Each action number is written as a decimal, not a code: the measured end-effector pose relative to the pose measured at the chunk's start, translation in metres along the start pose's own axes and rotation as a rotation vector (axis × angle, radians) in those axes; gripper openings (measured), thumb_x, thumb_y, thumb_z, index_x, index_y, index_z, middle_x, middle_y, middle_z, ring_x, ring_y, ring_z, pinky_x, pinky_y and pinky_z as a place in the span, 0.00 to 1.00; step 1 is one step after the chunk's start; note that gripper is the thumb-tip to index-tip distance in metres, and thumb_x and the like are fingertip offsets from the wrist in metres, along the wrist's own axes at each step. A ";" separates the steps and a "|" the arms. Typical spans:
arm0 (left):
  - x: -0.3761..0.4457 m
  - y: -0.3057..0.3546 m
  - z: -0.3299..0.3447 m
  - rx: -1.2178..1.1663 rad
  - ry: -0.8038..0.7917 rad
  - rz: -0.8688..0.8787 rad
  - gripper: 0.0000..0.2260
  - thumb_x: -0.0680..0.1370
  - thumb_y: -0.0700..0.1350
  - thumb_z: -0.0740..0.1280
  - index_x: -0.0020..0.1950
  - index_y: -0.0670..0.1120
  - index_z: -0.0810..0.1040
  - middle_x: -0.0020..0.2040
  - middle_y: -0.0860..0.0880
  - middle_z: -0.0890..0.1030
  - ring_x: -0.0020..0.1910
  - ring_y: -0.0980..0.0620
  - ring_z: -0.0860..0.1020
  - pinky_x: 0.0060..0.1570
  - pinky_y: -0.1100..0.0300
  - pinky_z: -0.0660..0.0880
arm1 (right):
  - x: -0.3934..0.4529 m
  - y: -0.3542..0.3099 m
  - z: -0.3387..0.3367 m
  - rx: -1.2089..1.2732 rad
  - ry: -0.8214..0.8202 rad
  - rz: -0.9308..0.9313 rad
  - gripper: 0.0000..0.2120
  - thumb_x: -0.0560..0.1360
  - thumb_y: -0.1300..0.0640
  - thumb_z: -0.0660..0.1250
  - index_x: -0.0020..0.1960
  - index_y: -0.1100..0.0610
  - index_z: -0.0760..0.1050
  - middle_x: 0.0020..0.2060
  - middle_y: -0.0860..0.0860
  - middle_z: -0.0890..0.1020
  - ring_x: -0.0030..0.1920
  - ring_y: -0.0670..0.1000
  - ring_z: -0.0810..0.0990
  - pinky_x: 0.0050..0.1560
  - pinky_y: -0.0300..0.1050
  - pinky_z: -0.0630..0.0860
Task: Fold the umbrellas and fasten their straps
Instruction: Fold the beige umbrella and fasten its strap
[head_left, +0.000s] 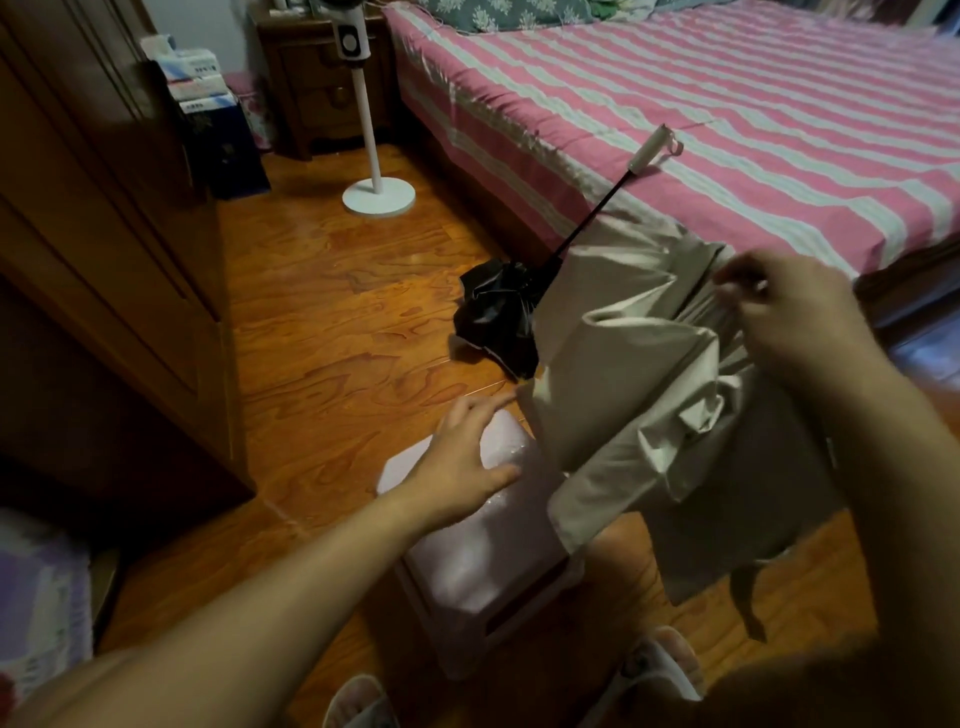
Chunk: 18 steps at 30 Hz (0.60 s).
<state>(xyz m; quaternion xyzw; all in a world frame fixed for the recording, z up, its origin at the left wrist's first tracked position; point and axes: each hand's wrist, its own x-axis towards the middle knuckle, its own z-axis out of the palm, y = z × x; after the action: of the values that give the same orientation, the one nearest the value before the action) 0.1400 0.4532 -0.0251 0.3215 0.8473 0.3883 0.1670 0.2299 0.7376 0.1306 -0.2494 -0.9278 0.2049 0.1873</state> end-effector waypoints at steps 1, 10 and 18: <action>0.001 0.004 -0.004 0.005 0.021 0.032 0.37 0.75 0.49 0.76 0.79 0.62 0.61 0.71 0.60 0.61 0.71 0.60 0.60 0.70 0.62 0.62 | 0.001 0.002 -0.005 0.028 0.007 -0.018 0.09 0.82 0.59 0.66 0.60 0.56 0.81 0.55 0.56 0.82 0.52 0.56 0.78 0.53 0.45 0.68; 0.016 0.052 -0.063 -0.229 0.023 0.119 0.18 0.80 0.42 0.71 0.69 0.55 0.77 0.65 0.57 0.79 0.65 0.64 0.75 0.66 0.63 0.72 | -0.004 0.020 0.003 0.301 -0.062 0.055 0.05 0.81 0.60 0.68 0.53 0.51 0.81 0.44 0.52 0.83 0.44 0.51 0.80 0.50 0.43 0.73; -0.007 0.055 -0.069 -0.144 0.268 0.024 0.06 0.78 0.38 0.71 0.45 0.47 0.85 0.42 0.52 0.83 0.42 0.57 0.79 0.44 0.58 0.77 | 0.004 0.037 0.014 0.609 -0.080 0.286 0.06 0.81 0.64 0.67 0.55 0.59 0.81 0.43 0.56 0.83 0.41 0.52 0.81 0.46 0.46 0.79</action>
<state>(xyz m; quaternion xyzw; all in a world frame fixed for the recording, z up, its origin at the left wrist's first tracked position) 0.1312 0.4378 0.0619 0.2641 0.8280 0.4896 0.0702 0.2349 0.7646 0.1025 -0.3015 -0.7861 0.5065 0.1862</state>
